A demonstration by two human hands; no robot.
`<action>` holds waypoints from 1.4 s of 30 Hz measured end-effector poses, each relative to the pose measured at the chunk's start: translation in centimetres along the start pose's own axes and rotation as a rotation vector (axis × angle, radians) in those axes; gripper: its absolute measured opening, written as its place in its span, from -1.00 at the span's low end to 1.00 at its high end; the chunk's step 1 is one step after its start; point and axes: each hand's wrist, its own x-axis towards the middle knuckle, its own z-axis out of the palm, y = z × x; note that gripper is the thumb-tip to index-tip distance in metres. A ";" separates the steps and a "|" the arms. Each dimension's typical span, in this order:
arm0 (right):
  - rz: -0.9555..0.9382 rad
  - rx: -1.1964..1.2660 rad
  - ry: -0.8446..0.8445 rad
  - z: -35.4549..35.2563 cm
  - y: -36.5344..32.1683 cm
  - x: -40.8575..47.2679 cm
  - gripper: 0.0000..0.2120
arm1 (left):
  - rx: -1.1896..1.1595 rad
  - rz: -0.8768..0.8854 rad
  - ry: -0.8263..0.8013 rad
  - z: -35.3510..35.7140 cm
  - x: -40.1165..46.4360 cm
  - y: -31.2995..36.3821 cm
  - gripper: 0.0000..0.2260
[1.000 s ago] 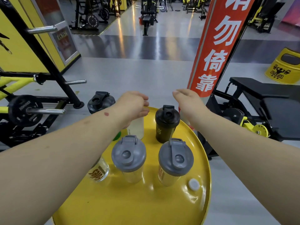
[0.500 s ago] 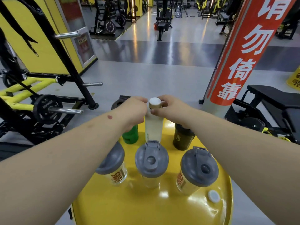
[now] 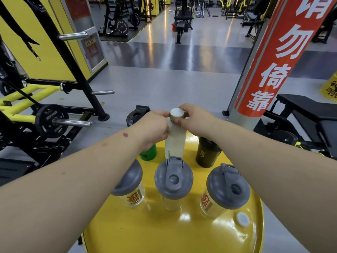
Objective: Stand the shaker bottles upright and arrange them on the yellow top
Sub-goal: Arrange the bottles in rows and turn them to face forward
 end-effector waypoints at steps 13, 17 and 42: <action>0.094 -0.065 -0.030 -0.1 -1.6 -1.1 -0.53 | -0.012 0.084 0.036 -1.4 -1.7 1.0 -0.61; 0.071 0.009 0.110 -0.6 -3.9 -1.8 -0.38 | -0.146 0.191 0.298 -5.2 -2.0 2.2 -0.68; 0.316 0.190 -0.064 5.7 -8.2 0.1 -0.63 | -0.189 0.038 0.048 -10.0 -0.3 -1.9 -0.55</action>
